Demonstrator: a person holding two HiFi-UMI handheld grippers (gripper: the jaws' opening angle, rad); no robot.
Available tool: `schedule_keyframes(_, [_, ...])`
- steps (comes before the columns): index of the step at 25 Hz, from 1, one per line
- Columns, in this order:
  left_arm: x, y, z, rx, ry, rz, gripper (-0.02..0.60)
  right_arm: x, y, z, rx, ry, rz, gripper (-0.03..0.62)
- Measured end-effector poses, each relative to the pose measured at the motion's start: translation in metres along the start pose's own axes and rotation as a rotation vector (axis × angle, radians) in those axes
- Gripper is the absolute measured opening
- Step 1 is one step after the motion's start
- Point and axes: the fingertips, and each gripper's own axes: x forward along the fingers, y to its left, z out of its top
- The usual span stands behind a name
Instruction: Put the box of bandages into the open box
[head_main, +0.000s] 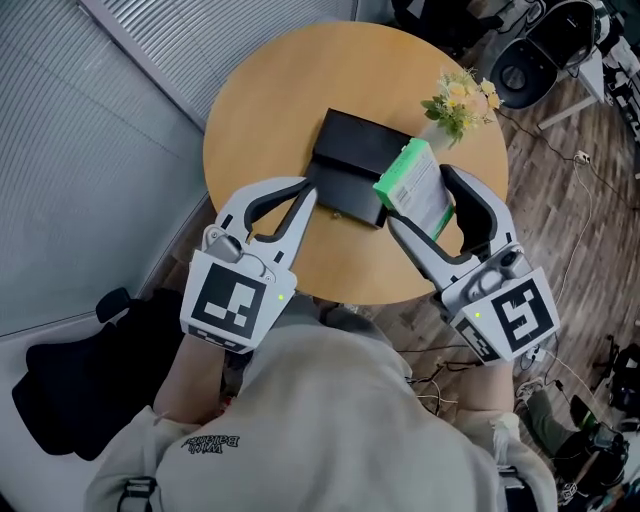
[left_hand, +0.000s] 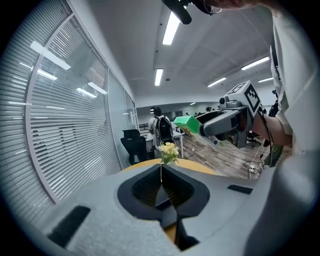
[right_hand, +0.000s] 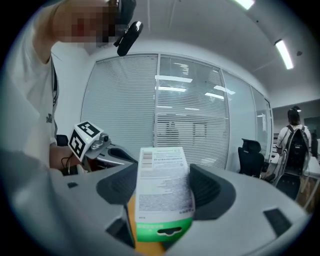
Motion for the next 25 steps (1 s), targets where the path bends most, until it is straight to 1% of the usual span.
schedule_keyframes(2, [0.004, 0.007, -0.002, 0.013, 0.012, 0.023, 0.023, 0.012, -0.005, -0.007, -0.014, 0.032, 0.022, 0.314])
schedule_keyframes(4, [0.007, 0.012, -0.003, 0.010, 0.016, 0.041, 0.023, 0.024, -0.011, -0.020, -0.029, 0.073, 0.038, 0.314])
schedule_keyframes(6, [0.012, 0.015, -0.008, 0.000, 0.013, 0.040, 0.023, 0.035, -0.017, -0.035, -0.042, 0.116, 0.049, 0.314])
schedule_keyframes(8, [0.019, 0.019, -0.016, 0.008, 0.007, 0.036, 0.023, 0.045, -0.022, -0.050, -0.069, 0.167, 0.053, 0.314])
schedule_keyframes(10, [0.026, 0.025, -0.029, 0.007, 0.025, 0.039, 0.023, 0.055, -0.025, -0.065, -0.138, 0.238, 0.043, 0.314])
schedule_keyframes(12, [0.035, 0.031, -0.045, -0.010, 0.061, 0.037, 0.023, 0.064, -0.026, -0.078, -0.218, 0.306, 0.033, 0.314])
schedule_keyframes(14, [0.043, 0.037, -0.060, -0.023, 0.091, 0.038, 0.023, 0.073, -0.026, -0.091, -0.251, 0.351, 0.039, 0.314])
schedule_keyframes(16, [0.050, 0.043, -0.071, -0.036, 0.109, 0.042, 0.023, 0.082, -0.027, -0.103, -0.254, 0.381, 0.052, 0.314])
schedule_keyframes(19, [0.059, 0.046, -0.083, -0.060, 0.129, 0.029, 0.023, 0.093, -0.028, -0.122, -0.245, 0.417, 0.067, 0.314])
schedule_keyframes(23, [0.072, 0.045, -0.100, -0.062, 0.164, 0.008, 0.023, 0.106, -0.031, -0.150, -0.208, 0.458, 0.091, 0.314])
schedule_keyframes(25, [0.079, 0.043, -0.116, -0.076, 0.194, -0.007, 0.023, 0.113, -0.032, -0.170, -0.187, 0.485, 0.110, 0.314])
